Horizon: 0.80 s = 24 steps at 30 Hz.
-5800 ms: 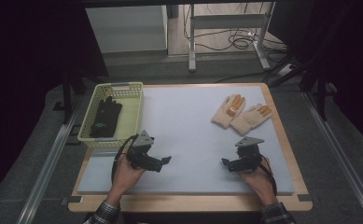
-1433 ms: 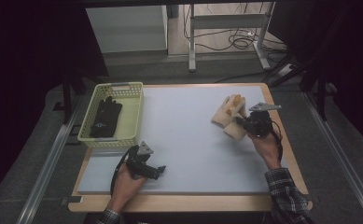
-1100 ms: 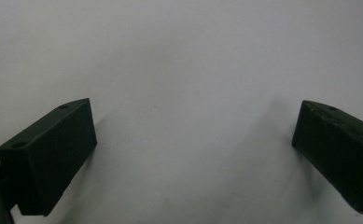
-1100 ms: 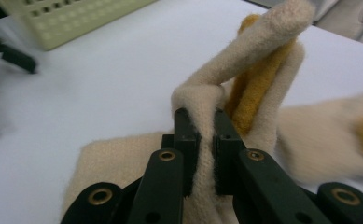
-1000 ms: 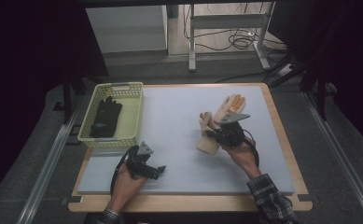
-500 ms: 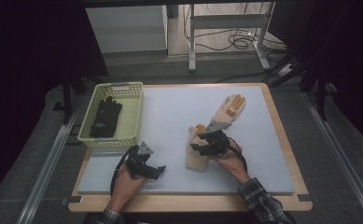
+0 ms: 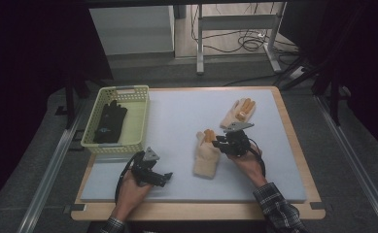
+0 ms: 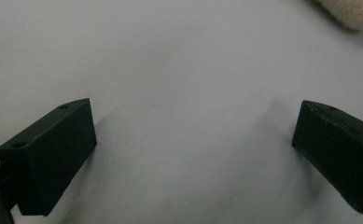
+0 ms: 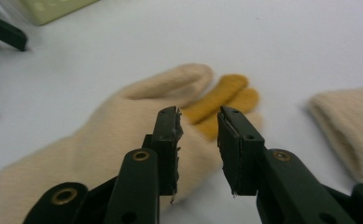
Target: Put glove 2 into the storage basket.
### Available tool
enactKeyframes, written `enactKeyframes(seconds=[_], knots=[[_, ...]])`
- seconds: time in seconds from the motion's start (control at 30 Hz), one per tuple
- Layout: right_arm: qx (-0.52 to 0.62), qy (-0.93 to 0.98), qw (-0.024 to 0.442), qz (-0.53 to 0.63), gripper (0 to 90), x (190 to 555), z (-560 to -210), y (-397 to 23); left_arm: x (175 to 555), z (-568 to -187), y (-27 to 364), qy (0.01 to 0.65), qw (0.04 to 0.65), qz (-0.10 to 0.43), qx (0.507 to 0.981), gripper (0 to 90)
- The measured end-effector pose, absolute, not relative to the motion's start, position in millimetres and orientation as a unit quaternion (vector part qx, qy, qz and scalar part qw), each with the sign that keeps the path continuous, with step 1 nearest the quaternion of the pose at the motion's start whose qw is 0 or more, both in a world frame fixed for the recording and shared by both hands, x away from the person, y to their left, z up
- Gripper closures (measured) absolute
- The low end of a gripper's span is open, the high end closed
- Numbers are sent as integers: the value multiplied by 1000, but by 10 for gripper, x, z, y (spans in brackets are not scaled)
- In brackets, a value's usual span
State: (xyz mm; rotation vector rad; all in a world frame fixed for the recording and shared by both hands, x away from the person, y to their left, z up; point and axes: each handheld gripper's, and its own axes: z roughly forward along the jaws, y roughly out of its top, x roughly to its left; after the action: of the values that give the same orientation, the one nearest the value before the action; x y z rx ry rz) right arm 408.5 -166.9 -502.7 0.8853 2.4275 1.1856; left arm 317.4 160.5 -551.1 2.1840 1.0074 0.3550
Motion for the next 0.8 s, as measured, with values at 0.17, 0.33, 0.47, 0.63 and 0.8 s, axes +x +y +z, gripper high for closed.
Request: enactKeyframes(seconds=[0.17,0.33,0.47,0.63,0.8], knots=[[326,839,159,407,675,4172,-5046,-1800,3175,-5509,1608,387,346,137,844,0],[348,828,171,405,640,4295,-5047,-1946,3174,-5511,1605,388,348,137,842,0],[365,820,178,403,608,4391,-5050,-2036,3175,-5511,1605,388,348,137,842,0],[381,813,194,395,583,4522,-5037,-2140,3175,-5511,1606,388,348,137,842,0],[401,804,209,387,556,4689,-5013,-2230,3175,-5512,1605,389,348,137,842,0]])
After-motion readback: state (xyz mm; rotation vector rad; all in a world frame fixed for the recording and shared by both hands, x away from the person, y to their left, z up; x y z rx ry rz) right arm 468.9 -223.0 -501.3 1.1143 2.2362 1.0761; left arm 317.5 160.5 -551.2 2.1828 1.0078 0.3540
